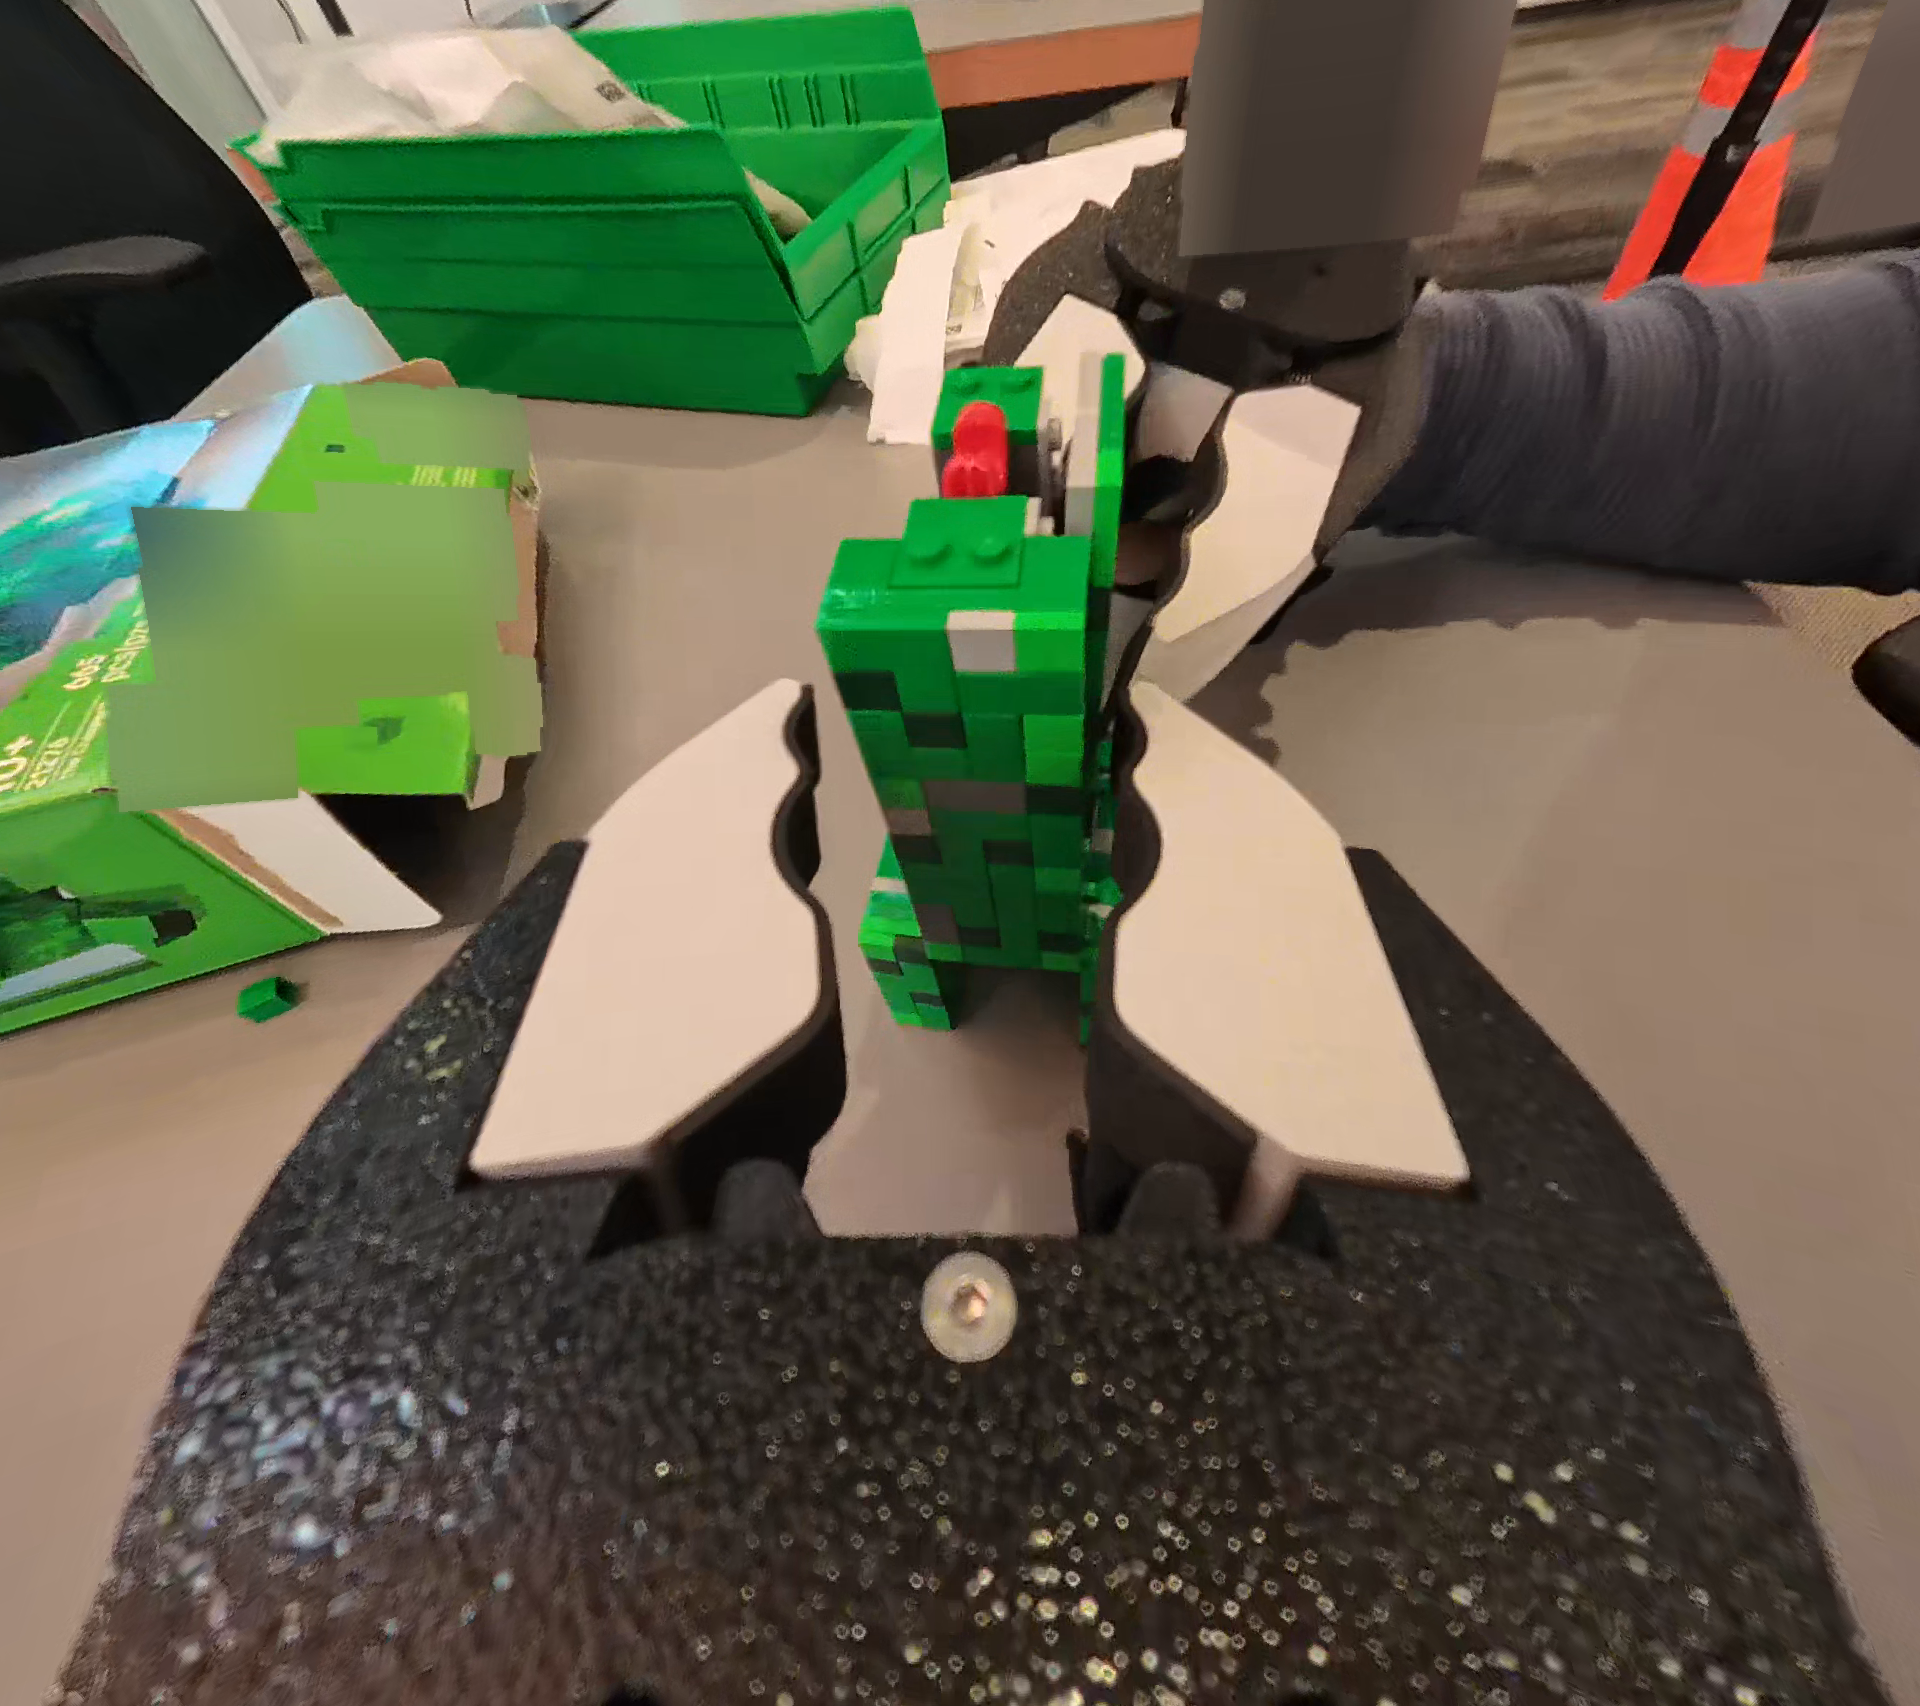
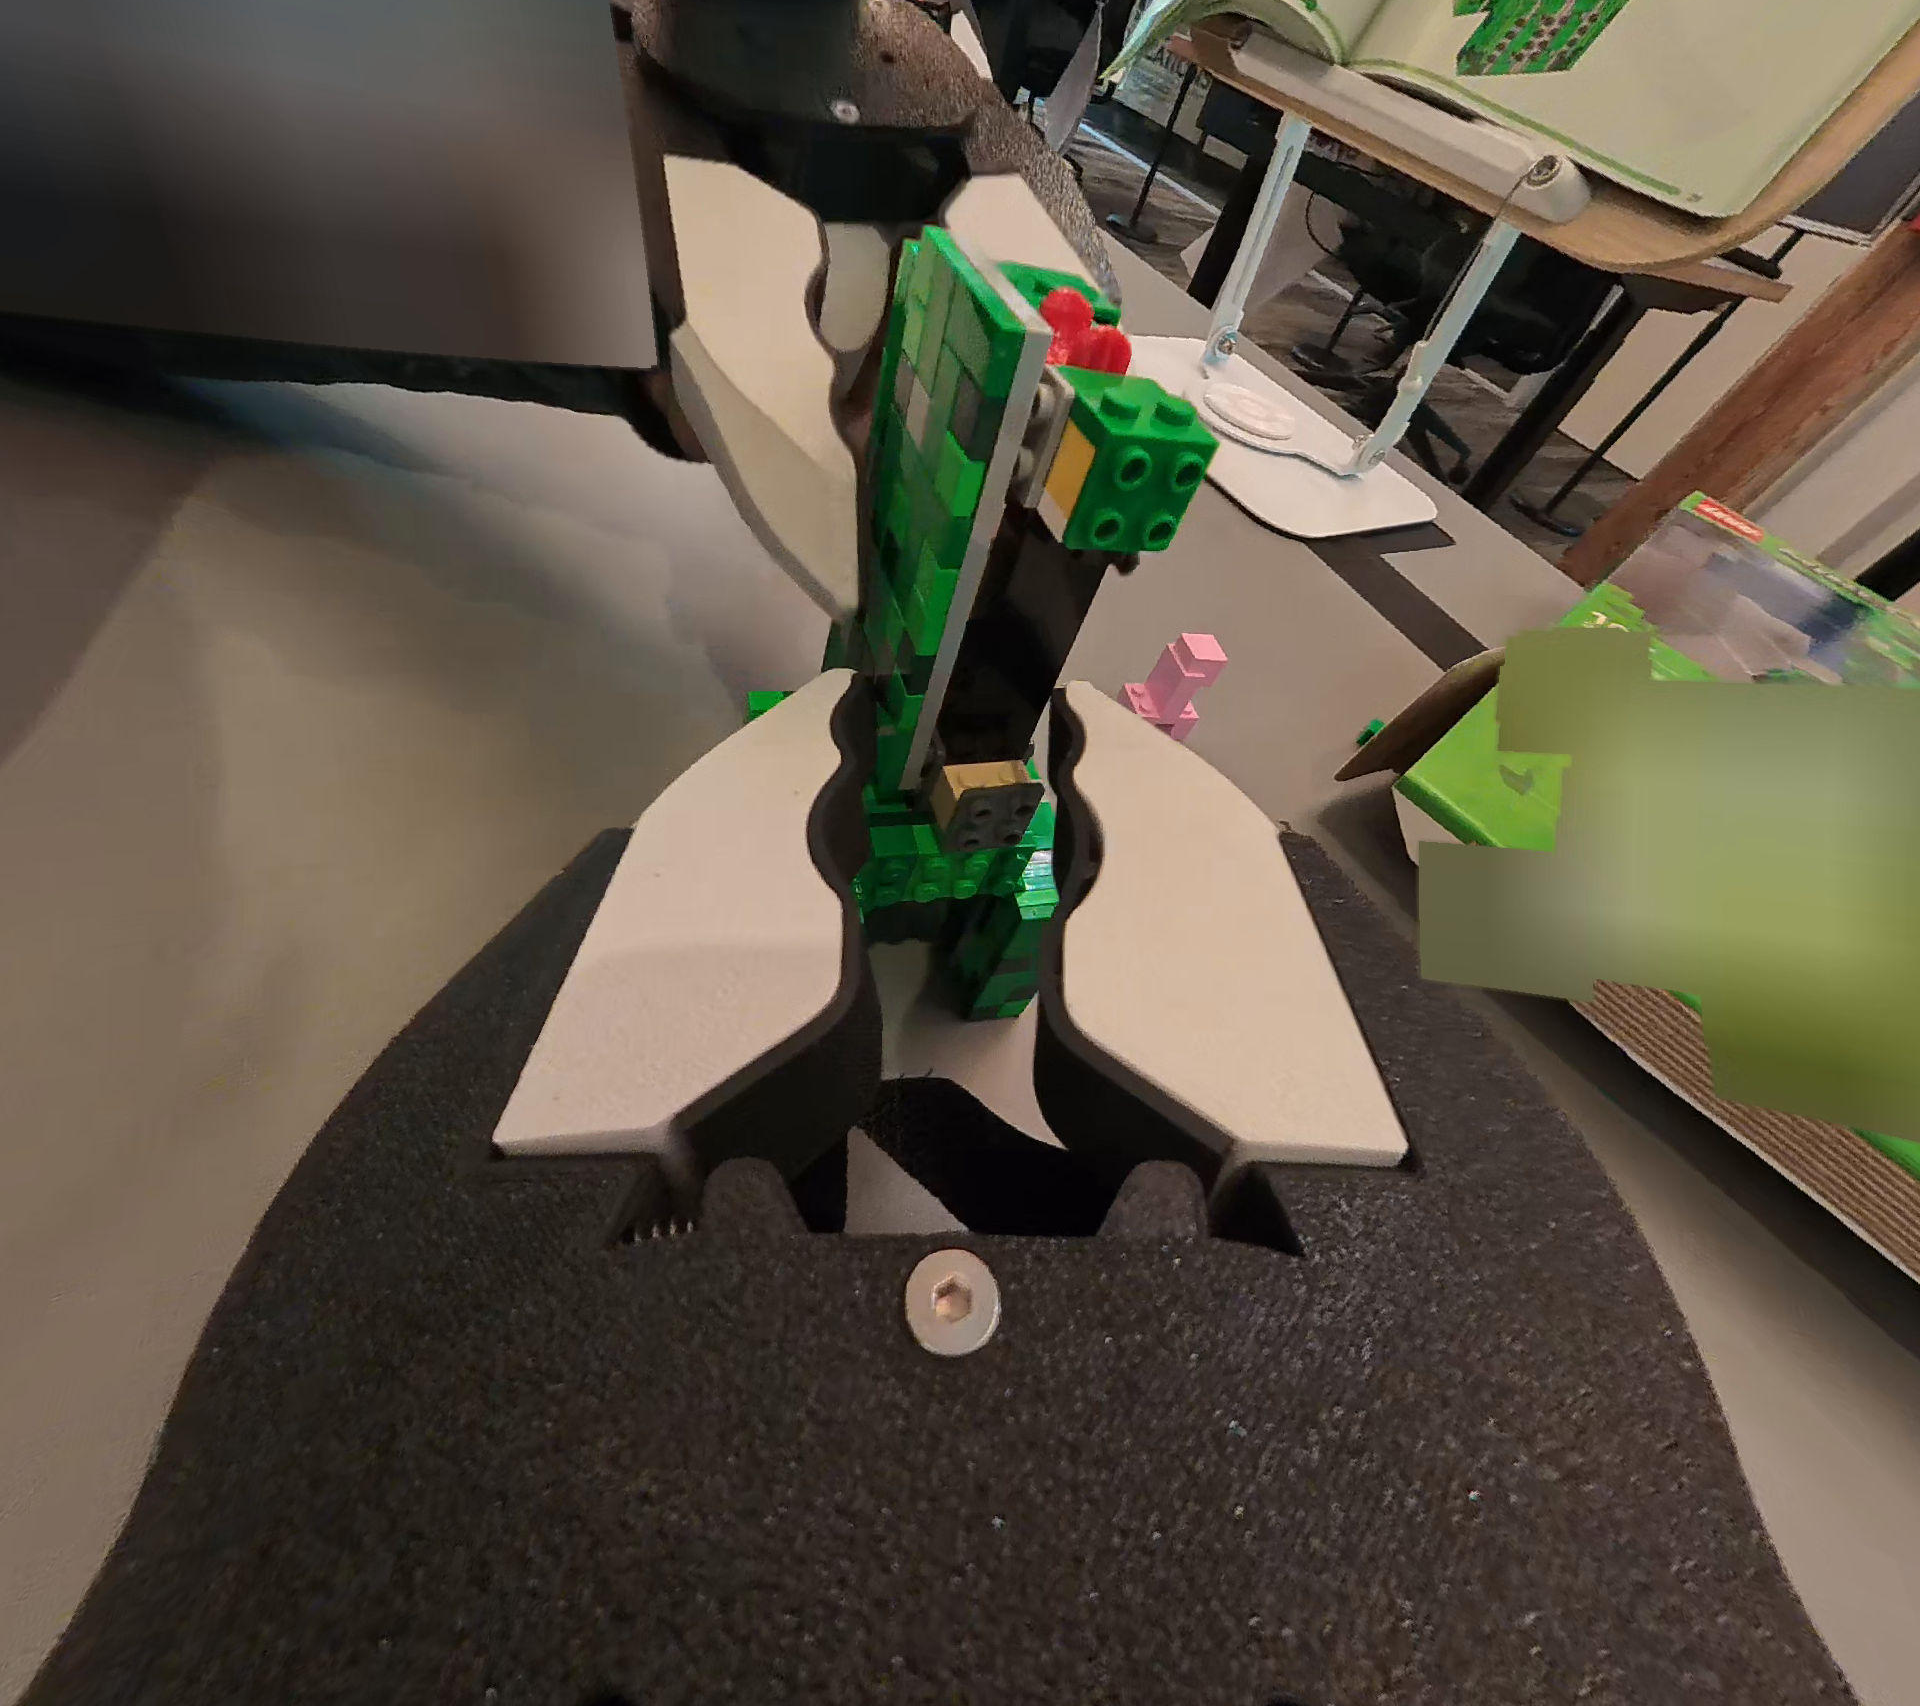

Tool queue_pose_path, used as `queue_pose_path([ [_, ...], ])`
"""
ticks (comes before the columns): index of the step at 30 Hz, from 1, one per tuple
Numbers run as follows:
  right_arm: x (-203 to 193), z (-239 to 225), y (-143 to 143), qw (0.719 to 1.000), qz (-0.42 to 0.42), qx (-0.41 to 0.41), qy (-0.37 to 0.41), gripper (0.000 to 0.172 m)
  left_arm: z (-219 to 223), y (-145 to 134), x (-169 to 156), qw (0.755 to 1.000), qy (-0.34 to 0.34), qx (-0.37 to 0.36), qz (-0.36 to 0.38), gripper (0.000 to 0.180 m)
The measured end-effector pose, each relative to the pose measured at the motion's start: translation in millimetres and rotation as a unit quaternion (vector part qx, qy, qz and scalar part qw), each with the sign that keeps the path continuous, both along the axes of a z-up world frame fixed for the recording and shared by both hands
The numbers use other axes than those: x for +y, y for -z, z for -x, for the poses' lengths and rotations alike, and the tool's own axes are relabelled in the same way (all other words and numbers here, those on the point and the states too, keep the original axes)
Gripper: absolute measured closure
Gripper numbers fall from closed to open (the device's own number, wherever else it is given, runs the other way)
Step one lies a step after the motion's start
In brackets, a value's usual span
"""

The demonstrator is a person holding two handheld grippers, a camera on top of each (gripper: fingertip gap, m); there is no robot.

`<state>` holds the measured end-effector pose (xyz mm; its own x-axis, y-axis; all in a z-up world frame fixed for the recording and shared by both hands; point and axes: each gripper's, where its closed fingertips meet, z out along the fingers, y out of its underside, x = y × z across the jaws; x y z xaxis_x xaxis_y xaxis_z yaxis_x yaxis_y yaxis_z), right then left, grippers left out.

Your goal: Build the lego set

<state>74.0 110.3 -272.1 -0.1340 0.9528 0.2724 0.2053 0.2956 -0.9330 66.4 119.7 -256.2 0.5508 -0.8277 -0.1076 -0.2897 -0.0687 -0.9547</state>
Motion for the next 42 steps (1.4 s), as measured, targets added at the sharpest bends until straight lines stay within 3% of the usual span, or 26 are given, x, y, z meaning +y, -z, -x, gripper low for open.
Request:
queue_pose_path([
  [18,2.6,-4.1,-1.9,1.000,0.022,0.004,0.000,0.134,-4.5,11.3,-2.7,1.000,0.015,-0.003,0.027,0.141],
  [25,8.5,-12.1,-32.0,0.994,0.085,0.061,-0.010,0.125,-4.8,11.3,-3.9,0.999,0.018,-0.009,0.030,0.142],
  [31,6.3,-17.6,-57.2,0.995,0.049,0.083,0.005,0.130,-5.8,11.6,-4.1,0.999,0.024,-0.018,0.039,0.142],
  [37,-10.4,-16.4,-70.3,1.000,-0.007,0.019,-0.024,0.150,-5.4,11.7,-4.5,0.999,0.025,-0.023,0.040,0.142],
  [42,-13.3,-13.2,-60.7,0.994,-0.046,-0.086,-0.045,0.152,-6.3,11.5,-4.7,0.999,0.026,-0.026,0.039,0.142],
])
